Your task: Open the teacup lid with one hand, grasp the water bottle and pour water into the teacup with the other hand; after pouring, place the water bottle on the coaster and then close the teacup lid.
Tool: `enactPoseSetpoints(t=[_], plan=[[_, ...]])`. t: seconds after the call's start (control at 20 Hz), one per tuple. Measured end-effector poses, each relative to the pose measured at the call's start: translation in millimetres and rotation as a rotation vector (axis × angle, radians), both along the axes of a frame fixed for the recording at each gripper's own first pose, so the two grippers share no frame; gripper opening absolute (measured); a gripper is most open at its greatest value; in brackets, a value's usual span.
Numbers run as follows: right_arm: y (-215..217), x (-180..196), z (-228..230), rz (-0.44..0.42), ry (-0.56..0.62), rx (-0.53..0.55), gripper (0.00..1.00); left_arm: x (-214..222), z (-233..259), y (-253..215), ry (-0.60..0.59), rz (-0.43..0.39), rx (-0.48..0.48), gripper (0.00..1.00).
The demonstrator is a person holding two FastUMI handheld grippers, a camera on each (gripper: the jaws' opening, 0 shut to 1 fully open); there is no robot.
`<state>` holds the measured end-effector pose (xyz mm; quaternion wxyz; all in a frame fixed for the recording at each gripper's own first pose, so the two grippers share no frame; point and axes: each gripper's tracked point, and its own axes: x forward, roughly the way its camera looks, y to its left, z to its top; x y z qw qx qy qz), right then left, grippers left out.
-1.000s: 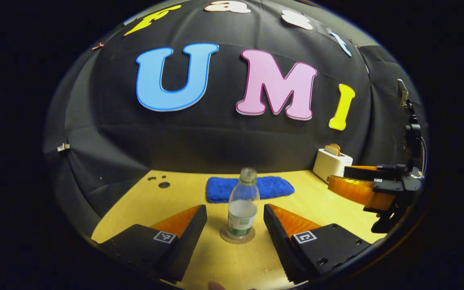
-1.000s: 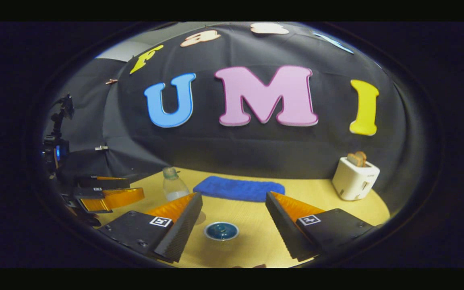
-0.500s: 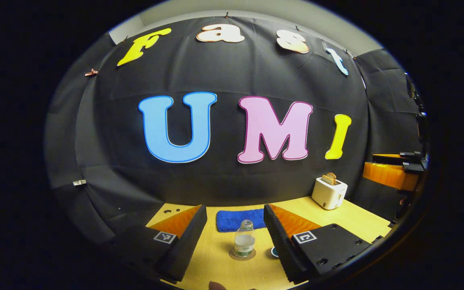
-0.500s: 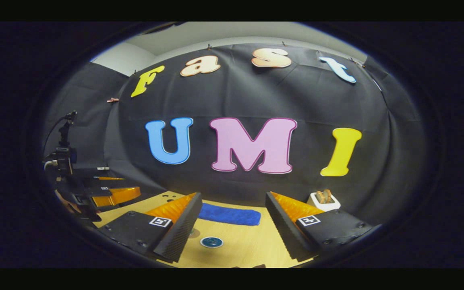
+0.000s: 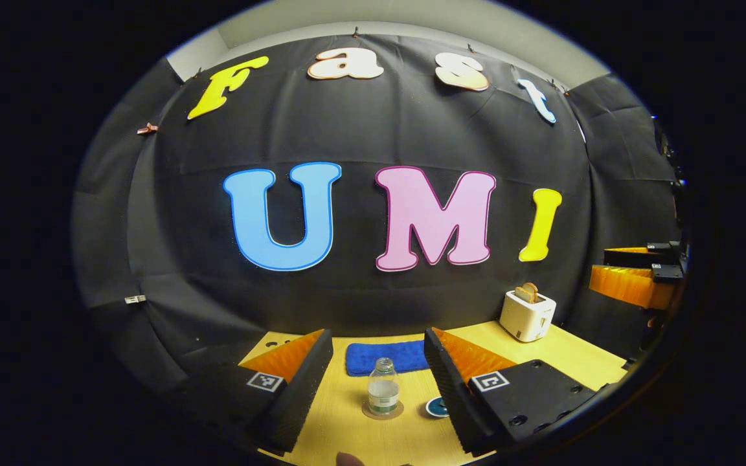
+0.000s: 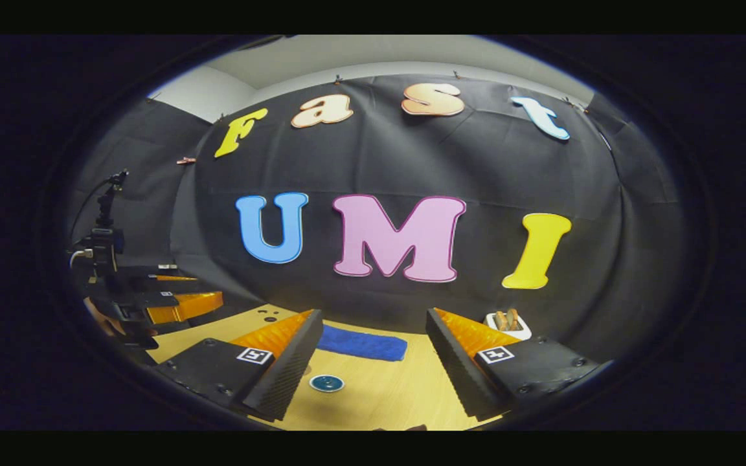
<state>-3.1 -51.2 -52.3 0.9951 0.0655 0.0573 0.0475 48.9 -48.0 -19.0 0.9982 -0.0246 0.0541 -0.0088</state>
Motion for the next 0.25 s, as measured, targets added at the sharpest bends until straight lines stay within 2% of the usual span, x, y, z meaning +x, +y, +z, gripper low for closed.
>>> enactPoseSetpoints(t=[0.25], plan=[[-0.2,-4.9,4.7,0.011,-0.011,-0.005,0.99,-4.1,-0.1,-6.7,-0.002,-0.001,0.002,0.9]])
